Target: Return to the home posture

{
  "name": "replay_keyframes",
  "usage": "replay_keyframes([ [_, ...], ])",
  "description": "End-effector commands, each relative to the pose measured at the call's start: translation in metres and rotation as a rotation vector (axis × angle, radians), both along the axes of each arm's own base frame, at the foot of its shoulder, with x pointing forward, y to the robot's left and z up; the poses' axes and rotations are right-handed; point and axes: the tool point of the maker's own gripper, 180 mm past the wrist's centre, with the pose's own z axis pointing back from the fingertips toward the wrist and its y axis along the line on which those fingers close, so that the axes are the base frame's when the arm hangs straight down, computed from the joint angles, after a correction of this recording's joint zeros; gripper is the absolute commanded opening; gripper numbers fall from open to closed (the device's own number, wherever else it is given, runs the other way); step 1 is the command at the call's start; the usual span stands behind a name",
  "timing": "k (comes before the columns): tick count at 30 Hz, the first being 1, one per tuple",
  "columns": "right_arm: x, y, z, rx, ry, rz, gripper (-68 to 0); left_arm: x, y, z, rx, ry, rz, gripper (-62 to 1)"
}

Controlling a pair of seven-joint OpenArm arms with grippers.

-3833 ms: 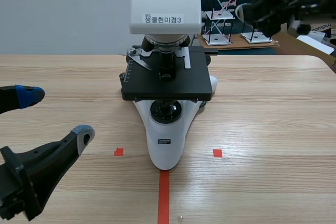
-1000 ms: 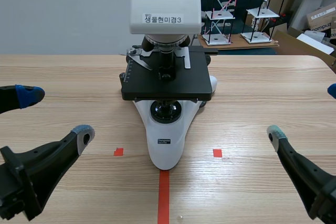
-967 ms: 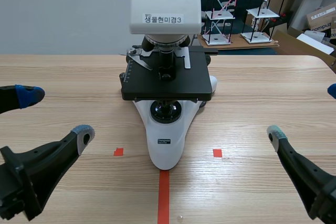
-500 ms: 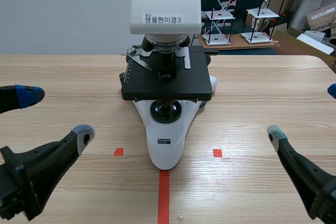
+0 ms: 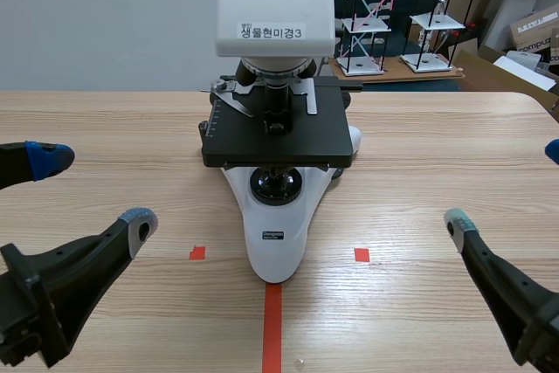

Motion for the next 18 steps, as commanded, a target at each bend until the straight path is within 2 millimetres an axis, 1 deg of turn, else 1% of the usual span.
replay_keyframes([
  [1, 0.0012, -0.0013, 0.0055, 0.012, -0.021, -0.002, -4.2, 0.0018, 0.0009, 0.0057, -0.015, -0.020, 0.006, 1.4],
  [18, 0.0015, -0.0018, 0.0037, 0.007, -0.012, -0.005, -4.2, 0.0018, 0.0009, 0.0057, -0.015, -0.020, 0.006, 1.4],
])
